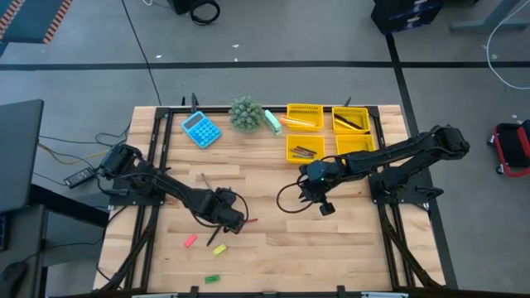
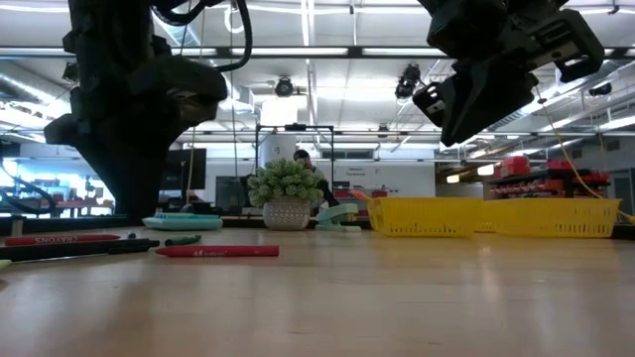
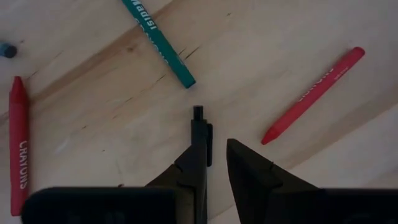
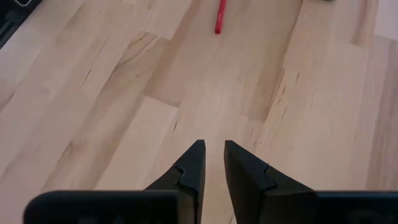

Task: Sort crayons/erasers/pens/pencils in bins
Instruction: Put the black pen into the top right yellow bin

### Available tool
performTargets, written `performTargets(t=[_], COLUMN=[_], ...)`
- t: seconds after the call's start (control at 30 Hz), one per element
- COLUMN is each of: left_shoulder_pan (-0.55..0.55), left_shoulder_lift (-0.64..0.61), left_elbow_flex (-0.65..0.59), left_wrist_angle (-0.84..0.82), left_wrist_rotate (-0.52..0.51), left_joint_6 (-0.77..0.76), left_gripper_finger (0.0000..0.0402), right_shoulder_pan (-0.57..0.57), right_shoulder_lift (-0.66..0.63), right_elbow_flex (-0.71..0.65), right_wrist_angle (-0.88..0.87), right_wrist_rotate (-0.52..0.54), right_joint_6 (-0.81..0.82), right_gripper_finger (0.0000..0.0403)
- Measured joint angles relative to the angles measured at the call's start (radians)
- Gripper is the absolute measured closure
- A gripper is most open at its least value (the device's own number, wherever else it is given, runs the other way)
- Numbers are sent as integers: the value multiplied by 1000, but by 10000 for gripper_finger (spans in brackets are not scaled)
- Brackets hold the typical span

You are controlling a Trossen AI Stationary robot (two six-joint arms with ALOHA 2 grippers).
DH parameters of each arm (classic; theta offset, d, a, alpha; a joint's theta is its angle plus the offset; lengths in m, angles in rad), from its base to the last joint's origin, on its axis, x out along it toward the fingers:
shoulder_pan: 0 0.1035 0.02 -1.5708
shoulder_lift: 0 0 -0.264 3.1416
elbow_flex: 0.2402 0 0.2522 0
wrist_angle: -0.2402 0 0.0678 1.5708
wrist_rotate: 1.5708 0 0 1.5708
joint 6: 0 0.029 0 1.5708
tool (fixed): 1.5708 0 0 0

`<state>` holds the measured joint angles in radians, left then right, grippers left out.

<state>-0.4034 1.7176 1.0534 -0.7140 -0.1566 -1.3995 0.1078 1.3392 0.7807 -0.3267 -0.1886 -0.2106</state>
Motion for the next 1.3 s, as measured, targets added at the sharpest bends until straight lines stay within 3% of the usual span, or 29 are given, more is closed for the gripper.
performTargets(t=[0.5, 1.0, 1.3], left_shoulder_pan=[3, 23, 36], left_shoulder_lift=[22, 84, 97], left_elbow_flex=[1, 0, 3], left_wrist_angle=[-35, -10, -23], left_wrist_rotate=[27, 30, 43], left_joint_6=[20, 58, 60], left_gripper_finger=[325, 263, 288], right_shoulder_pan=[0, 0, 0], right_shoulder_lift=[0, 0, 0], right_elbow_flex=[-33, -34, -35], right_wrist_angle=[0, 0, -3], right_wrist_rotate=[0, 0, 0], right_joint_6=[-22, -21, -21], right_gripper_finger=[338, 338, 338])
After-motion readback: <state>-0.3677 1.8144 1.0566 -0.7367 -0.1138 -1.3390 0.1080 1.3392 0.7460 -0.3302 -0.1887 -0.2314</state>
